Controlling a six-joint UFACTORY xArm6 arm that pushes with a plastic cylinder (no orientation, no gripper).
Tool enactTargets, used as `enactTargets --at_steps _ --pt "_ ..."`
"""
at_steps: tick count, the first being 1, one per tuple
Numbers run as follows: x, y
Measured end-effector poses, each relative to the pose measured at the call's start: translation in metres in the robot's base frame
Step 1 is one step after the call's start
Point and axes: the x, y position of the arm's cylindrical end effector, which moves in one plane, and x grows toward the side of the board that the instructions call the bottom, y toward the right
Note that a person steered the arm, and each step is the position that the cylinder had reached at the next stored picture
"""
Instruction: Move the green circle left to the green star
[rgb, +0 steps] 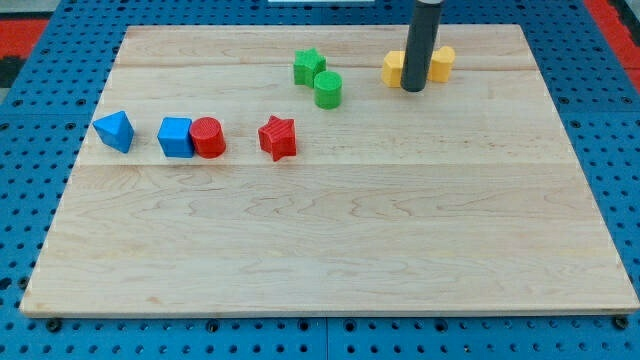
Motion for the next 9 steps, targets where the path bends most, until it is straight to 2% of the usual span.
enactTargets --at_steps 2,3,4,6,7,8,9 --pt "-0.003 -0.037" --pt "0.019 -0.040" --pt "0.030 -0.088" --pt "0.029 -0.220" --pt "0.051 -0.163" --pt "0.018 -0.141" --pt "0.000 -0.176"
